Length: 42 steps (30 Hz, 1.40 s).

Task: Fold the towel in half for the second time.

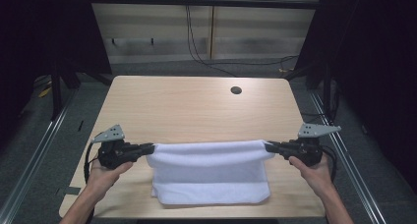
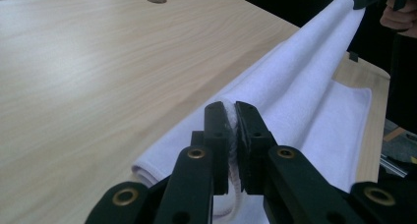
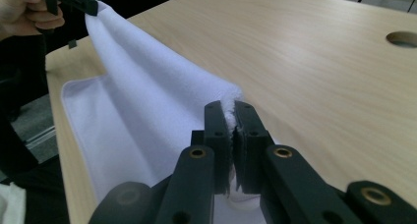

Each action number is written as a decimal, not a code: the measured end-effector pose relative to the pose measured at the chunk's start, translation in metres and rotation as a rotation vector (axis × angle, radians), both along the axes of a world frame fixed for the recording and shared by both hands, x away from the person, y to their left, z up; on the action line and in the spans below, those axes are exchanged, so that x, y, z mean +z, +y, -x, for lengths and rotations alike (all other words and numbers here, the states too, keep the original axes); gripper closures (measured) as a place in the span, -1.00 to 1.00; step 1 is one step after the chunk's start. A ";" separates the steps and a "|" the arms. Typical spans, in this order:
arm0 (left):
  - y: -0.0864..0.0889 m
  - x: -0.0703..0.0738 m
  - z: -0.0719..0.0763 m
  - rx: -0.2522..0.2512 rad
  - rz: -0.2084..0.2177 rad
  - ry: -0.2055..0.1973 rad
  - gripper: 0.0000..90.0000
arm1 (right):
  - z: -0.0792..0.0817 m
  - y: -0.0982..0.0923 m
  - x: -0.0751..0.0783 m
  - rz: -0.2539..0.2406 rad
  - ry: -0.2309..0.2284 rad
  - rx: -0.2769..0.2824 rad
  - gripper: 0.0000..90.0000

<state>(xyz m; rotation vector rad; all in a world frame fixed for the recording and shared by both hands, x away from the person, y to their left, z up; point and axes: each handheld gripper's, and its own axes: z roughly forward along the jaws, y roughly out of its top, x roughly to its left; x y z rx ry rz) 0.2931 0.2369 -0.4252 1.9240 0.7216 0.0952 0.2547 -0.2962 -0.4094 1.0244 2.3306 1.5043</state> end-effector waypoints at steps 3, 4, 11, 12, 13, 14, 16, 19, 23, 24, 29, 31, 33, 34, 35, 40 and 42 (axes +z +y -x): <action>0.001 -0.007 0.005 -0.007 -0.009 0.021 0.89 | 0.006 0.000 -0.010 0.002 0.028 0.006 0.92; 0.001 -0.010 0.008 -0.010 -0.010 0.027 0.89 | 0.007 0.001 -0.012 0.009 0.035 0.007 0.92; 0.003 -0.032 0.022 -0.020 -0.017 0.084 0.89 | 0.019 0.004 -0.027 0.031 0.088 0.025 0.91; 0.004 -0.033 0.025 -0.025 -0.019 0.090 0.89 | 0.021 0.004 -0.029 0.036 0.089 0.026 0.91; 0.004 -0.035 0.027 -0.022 -0.018 0.087 0.89 | 0.023 0.004 -0.031 0.037 0.091 0.028 0.91; 0.004 -0.037 0.031 -0.023 -0.013 0.088 0.89 | 0.025 0.004 -0.032 0.039 0.101 0.031 0.91; 0.002 -0.042 0.037 -0.032 -0.042 0.095 0.88 | 0.029 0.005 -0.037 0.055 0.117 0.038 0.90; -0.001 -0.050 0.042 -0.044 -0.075 0.114 0.88 | 0.032 0.006 -0.047 0.074 0.150 0.049 0.89; -0.003 -0.058 0.045 -0.069 -0.118 0.145 0.88 | 0.037 0.007 -0.061 0.099 0.214 0.095 0.78; -0.003 -0.059 0.046 -0.080 -0.137 0.144 0.87 | 0.039 0.007 -0.063 0.110 0.219 0.101 0.74; 0.001 -0.056 0.049 -0.155 -0.133 0.153 0.77 | 0.050 0.001 -0.071 0.108 0.264 0.124 0.66; -0.001 -0.057 0.051 -0.175 -0.166 0.153 0.74 | 0.055 0.001 -0.073 0.103 0.290 0.157 0.60; -0.003 -0.057 0.053 -0.191 -0.184 0.163 0.68 | 0.058 0.002 -0.076 0.106 0.311 0.163 0.56; -0.002 -0.056 0.053 -0.185 -0.183 0.152 0.65 | 0.060 0.001 -0.076 0.107 0.303 0.151 0.53; -0.001 -0.055 0.053 -0.172 -0.166 0.151 0.61 | 0.060 0.000 -0.074 0.096 0.292 0.133 0.51; 0.013 -0.042 0.038 -0.038 -0.076 0.134 0.28 | 0.054 -0.007 -0.060 0.030 0.180 -0.014 0.35; 0.020 -0.039 0.031 -0.010 -0.053 0.117 0.30 | 0.050 -0.007 -0.056 0.011 0.142 -0.050 0.34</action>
